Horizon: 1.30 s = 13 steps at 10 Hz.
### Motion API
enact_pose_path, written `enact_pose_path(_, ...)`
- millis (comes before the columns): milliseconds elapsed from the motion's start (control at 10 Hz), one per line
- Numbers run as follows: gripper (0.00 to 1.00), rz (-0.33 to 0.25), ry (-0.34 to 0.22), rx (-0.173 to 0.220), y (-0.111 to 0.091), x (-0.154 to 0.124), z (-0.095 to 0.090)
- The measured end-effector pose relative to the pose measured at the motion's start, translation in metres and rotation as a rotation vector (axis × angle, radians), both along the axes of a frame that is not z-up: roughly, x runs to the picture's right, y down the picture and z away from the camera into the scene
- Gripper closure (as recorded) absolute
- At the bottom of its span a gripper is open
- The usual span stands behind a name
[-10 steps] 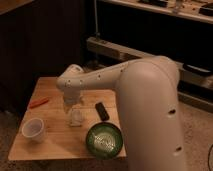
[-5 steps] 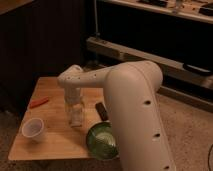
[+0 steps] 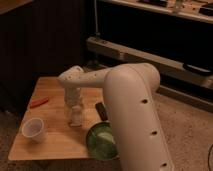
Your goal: Wipe the white sponge on the table
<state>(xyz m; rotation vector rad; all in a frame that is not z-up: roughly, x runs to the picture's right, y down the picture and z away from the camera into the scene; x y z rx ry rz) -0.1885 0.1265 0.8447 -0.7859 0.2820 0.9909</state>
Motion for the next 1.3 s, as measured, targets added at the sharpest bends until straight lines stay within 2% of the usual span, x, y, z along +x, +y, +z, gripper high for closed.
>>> enact_pose_path(100, 0.41, 0.003, -0.001, -0.003, 0.001, 0.0, 0.0)
enact_pose_path(300, 0.27, 0.012, 0.008, -0.012, 0.004, -0.002, 0.0)
enact_pose_path(800, 0.26, 0.006, 0.028, -0.017, 0.008, -0.001, 0.002)
enact_pose_path(1300, 0.26, 0.007, 0.022, 0.007, 0.014, -0.006, 0.011)
